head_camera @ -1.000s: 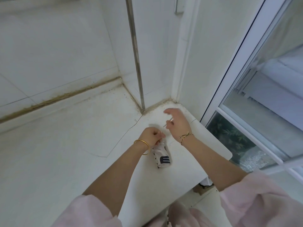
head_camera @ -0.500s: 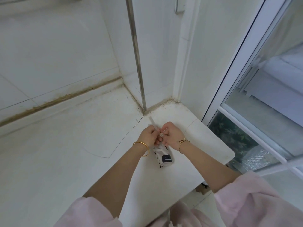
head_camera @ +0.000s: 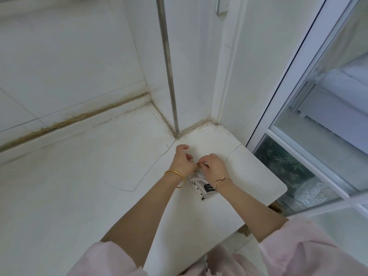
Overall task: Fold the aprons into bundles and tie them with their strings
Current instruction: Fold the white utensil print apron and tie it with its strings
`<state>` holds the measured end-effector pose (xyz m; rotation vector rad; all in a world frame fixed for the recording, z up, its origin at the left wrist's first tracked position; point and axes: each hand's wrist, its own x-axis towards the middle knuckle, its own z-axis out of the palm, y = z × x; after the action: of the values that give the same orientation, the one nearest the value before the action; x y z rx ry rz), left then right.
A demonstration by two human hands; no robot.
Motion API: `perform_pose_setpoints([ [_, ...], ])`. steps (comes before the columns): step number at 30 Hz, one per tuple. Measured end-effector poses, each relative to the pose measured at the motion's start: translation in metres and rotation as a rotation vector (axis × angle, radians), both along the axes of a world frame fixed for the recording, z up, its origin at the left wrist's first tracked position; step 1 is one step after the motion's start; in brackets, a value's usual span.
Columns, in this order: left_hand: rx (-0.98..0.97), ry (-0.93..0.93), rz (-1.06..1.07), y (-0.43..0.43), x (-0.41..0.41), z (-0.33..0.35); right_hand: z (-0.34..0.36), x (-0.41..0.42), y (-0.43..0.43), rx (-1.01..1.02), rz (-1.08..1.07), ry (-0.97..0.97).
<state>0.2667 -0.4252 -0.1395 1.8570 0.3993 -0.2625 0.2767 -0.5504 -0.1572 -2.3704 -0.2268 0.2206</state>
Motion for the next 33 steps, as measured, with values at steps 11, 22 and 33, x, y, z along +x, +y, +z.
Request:
perform_pose_setpoints([
  [11, 0.472, -0.283, -0.182, 0.0, -0.005, -0.018, 0.003, 0.005, -0.001, 0.776, -0.42, 0.753],
  [22, 0.7, -0.282, -0.267, 0.0, 0.0, -0.022, 0.004, 0.006, -0.006, 0.683, -0.448, 0.66],
  [33, 0.736, -0.028, -0.255, 0.027, 0.001, -0.033, -0.003, 0.018, -0.022, 0.528, -0.683, 0.635],
])
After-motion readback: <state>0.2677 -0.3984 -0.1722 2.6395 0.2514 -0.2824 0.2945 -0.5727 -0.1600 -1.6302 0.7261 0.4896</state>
